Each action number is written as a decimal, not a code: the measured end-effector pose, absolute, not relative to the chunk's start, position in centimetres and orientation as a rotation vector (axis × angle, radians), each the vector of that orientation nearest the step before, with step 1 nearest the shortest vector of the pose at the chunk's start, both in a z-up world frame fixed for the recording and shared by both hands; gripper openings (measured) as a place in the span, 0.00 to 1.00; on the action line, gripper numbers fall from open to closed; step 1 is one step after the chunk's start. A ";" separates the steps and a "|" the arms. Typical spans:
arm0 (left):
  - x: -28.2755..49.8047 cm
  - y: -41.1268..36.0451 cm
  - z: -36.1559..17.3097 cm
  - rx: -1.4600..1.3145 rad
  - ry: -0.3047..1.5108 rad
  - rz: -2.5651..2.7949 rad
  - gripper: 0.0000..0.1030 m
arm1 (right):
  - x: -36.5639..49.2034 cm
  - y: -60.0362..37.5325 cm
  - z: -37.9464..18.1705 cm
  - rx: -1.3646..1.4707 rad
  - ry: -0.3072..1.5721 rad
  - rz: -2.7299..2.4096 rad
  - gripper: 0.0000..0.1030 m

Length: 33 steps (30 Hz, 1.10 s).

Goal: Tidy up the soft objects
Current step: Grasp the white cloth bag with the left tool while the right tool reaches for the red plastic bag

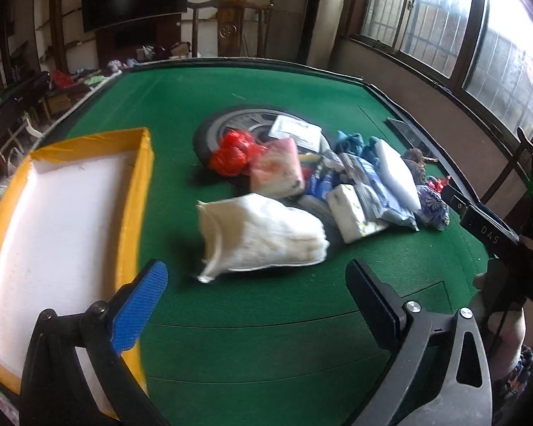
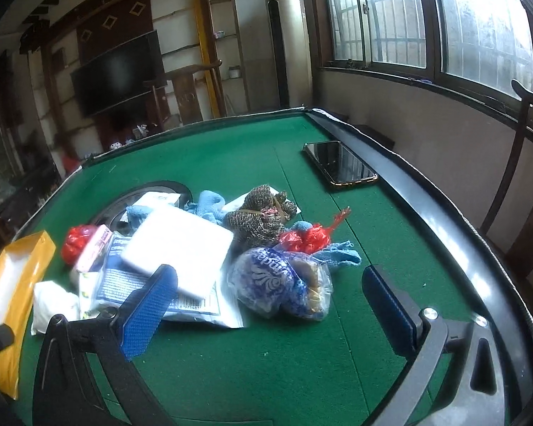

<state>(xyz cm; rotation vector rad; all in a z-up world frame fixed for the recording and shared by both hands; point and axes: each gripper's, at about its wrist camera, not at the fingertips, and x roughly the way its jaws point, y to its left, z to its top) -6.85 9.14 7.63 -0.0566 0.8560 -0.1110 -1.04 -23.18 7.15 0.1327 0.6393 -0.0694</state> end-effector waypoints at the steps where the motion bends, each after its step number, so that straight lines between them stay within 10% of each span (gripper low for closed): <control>1: -6.8 9.6 7.8 -0.034 0.847 -0.091 0.98 | -1.1 -23.2 7.2 0.129 0.628 -0.067 0.99; 18: 0.7 5.8 2.2 -0.128 0.982 -0.048 0.98 | -1.7 -24.1 7.0 0.143 0.628 -0.085 0.99; 23: 0.4 6.4 1.9 -0.165 1.009 -0.126 0.44 | -1.5 -24.1 6.9 0.141 0.636 -0.090 0.99; 33: -5.4 13.6 6.9 -0.403 0.851 -0.204 0.43 | -1.4 -24.4 6.6 0.149 0.658 -0.090 0.99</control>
